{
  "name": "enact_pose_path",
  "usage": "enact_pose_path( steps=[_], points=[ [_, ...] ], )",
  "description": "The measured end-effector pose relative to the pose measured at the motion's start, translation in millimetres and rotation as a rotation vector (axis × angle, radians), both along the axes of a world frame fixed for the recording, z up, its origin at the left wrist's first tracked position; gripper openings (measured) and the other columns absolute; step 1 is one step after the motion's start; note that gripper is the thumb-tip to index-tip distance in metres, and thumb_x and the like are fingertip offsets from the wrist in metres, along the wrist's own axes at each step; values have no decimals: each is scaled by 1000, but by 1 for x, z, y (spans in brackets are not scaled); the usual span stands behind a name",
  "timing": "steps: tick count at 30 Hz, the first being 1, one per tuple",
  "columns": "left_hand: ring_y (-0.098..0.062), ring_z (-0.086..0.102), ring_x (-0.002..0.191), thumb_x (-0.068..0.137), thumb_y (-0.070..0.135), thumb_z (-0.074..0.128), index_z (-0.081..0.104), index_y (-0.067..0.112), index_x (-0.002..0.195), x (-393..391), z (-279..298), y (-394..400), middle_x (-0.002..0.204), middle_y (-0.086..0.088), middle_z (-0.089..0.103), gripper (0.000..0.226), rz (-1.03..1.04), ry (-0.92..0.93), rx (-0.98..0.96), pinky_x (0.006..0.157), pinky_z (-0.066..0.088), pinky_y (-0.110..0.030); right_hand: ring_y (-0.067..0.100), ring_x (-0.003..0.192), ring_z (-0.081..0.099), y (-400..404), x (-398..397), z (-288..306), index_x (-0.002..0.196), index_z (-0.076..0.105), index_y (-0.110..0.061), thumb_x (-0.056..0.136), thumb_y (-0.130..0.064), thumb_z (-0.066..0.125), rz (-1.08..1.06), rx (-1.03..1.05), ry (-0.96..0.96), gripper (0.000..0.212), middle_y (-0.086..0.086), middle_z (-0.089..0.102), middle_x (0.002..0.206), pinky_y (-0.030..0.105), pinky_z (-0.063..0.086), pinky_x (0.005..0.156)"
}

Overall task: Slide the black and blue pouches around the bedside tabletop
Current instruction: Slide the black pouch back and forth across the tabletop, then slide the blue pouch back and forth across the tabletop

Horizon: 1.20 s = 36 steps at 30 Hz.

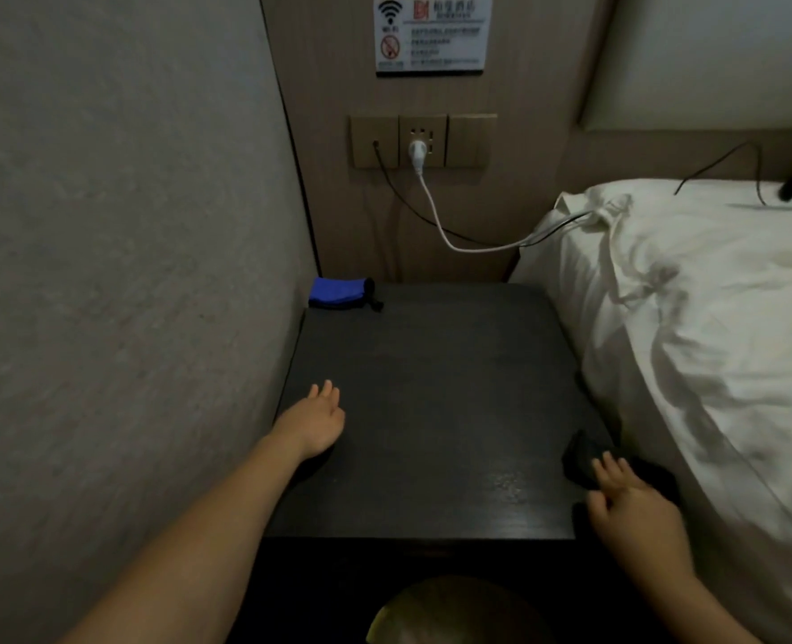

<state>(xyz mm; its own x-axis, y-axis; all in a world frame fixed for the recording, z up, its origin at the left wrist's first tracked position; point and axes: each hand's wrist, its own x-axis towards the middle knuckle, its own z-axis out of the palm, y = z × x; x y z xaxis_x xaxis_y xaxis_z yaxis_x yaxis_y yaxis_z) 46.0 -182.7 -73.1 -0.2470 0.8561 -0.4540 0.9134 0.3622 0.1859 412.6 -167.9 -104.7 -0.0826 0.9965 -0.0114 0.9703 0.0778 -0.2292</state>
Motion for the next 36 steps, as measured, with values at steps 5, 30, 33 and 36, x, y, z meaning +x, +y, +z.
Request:
enact_pose_path(
  steps=[5,30,33,36],
  points=[
    [-25,28,145,101,24,23,31,7,148,-2,1,4,159,-9,23,50,20,97,79,115,28,-32,20,135,40,22,-57,12,134,51,-10,88,-22,47,38,-3,2,47,8,43,145,30,37,106],
    [-20,4,151,96,29,35,8,10,153,-68,-21,188,162,-6,3,66,-14,87,276,123,7,-35,12,143,22,199,-270,4,145,33,-18,92,-29,39,459,60,-29,55,-2,26,155,23,20,113],
    [-19,7,150,95,25,36,13,10,153,-66,-19,174,162,-5,8,64,-10,64,306,122,8,-34,13,142,23,217,-281,2,145,33,-16,93,-27,38,442,34,-58,54,0,26,155,25,22,113],
    [-20,8,150,94,23,37,16,9,152,-60,-21,155,162,-5,11,64,15,59,321,122,9,-34,15,143,21,233,-292,8,147,28,-14,96,-23,32,464,-35,-123,52,2,20,157,27,23,112]
  ],
)
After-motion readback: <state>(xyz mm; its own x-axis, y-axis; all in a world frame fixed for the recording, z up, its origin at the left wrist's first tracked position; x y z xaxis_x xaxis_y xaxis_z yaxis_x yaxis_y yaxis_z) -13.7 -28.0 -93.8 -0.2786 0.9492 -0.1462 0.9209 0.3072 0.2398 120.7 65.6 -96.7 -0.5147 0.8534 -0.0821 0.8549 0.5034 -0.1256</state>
